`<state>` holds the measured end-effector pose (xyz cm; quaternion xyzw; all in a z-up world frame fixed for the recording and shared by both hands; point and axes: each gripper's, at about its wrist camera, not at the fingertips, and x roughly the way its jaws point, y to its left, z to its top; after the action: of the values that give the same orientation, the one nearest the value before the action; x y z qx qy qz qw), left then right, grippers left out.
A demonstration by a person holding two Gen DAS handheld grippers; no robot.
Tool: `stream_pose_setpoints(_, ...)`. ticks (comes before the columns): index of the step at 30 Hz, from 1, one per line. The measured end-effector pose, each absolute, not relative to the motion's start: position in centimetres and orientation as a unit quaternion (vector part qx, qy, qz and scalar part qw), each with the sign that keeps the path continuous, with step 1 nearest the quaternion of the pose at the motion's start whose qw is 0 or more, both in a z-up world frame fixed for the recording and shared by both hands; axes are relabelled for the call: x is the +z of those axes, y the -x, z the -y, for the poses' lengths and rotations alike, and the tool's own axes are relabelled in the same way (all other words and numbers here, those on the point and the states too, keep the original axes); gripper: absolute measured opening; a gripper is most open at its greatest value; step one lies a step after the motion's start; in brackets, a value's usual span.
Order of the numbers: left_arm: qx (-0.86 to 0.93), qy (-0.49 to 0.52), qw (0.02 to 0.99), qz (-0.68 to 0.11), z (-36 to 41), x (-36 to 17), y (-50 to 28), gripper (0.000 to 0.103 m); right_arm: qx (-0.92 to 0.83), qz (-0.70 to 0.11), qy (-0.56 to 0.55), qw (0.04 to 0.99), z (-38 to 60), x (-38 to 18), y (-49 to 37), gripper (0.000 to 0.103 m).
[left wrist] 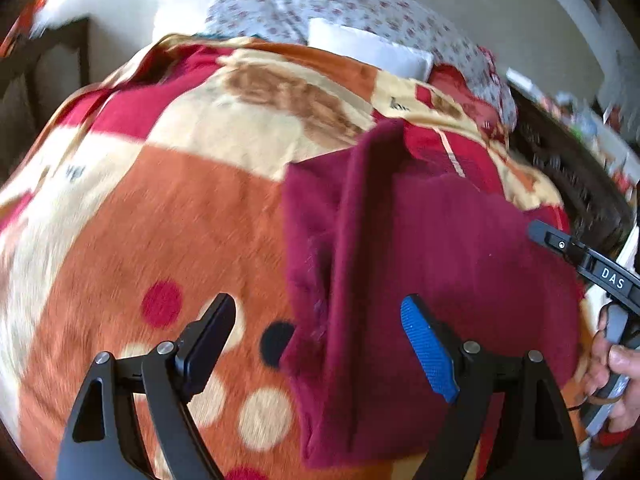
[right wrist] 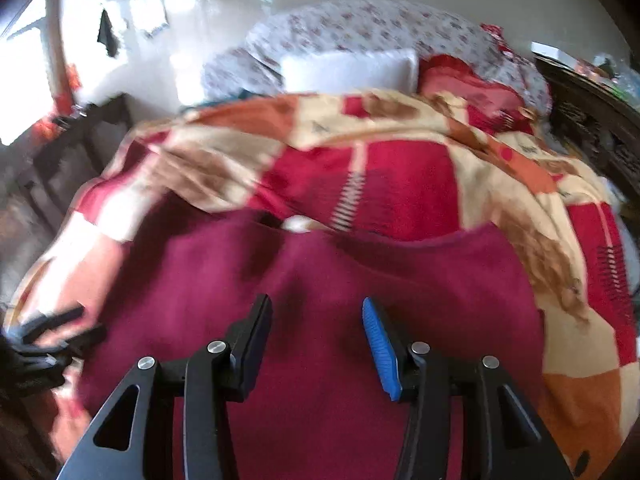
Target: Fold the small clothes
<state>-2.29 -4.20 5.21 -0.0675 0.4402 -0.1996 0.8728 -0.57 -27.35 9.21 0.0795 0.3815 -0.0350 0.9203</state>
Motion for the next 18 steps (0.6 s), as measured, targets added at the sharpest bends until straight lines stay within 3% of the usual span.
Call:
stream_pose_setpoints(2,-0.194,0.086,0.869,-0.446,3.0,4.6,3.0,0.084,0.005,-0.386,-0.092,0.918,25.2,9.6,-0.5,0.074)
stream_pose_setpoints(12,-0.215,0.137,0.851,-0.459,1.5,2.0,4.0,0.084,0.081,-0.445,-0.076,0.888,14.5,7.4,-8.0,0.075)
stream_pose_setpoints(18,-0.23,0.133,0.851,-0.452,1.9,1.6,4.2,0.089,0.058,-0.486,-0.011,0.872,11.0,5.3,-11.3,0.087)
